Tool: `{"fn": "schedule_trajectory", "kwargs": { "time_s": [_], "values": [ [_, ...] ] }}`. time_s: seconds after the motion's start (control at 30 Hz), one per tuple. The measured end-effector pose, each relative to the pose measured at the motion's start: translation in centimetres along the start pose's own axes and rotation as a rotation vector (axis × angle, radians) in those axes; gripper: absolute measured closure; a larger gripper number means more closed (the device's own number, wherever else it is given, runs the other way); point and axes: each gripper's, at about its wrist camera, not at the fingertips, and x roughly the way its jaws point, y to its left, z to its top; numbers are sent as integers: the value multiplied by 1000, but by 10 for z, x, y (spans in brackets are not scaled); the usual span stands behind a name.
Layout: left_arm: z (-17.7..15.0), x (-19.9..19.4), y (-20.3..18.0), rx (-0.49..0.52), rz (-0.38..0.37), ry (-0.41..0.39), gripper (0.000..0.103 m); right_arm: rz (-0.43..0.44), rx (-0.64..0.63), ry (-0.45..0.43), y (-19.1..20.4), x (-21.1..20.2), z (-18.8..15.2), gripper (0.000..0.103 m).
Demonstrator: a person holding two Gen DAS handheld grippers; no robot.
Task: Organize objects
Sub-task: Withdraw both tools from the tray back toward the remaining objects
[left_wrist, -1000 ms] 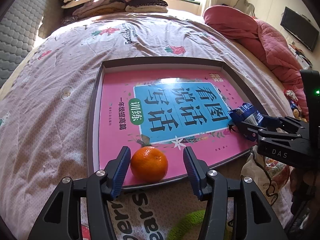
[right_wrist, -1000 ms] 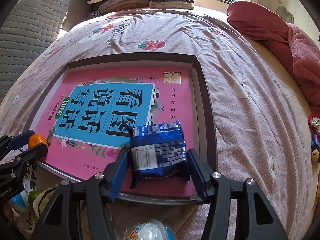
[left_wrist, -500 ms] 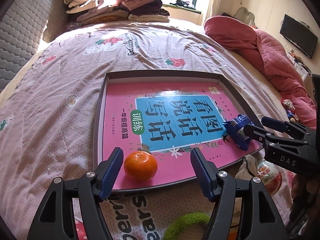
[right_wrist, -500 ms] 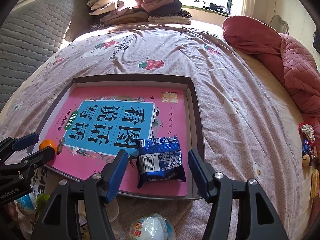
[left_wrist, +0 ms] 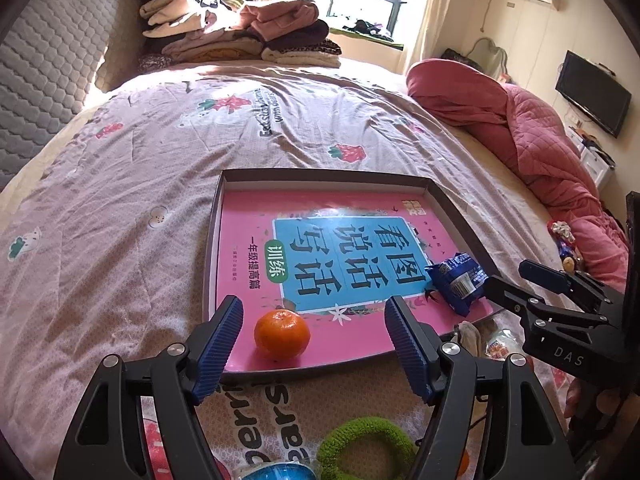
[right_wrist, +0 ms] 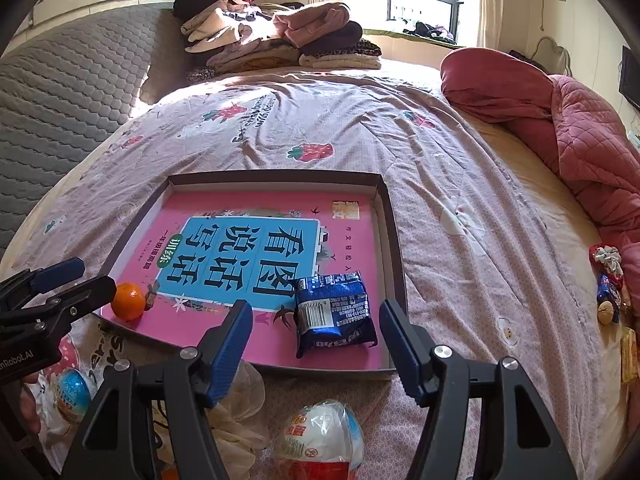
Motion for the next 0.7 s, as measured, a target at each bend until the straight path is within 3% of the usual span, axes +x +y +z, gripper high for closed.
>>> {"fn": "schedule_trajectory", "kwargs": {
  "time_s": [0.7],
  "values": [
    [-15,-50,-11,41,38,-64,28,26,-3,-83,6,-53,-13,38]
  ]
}}
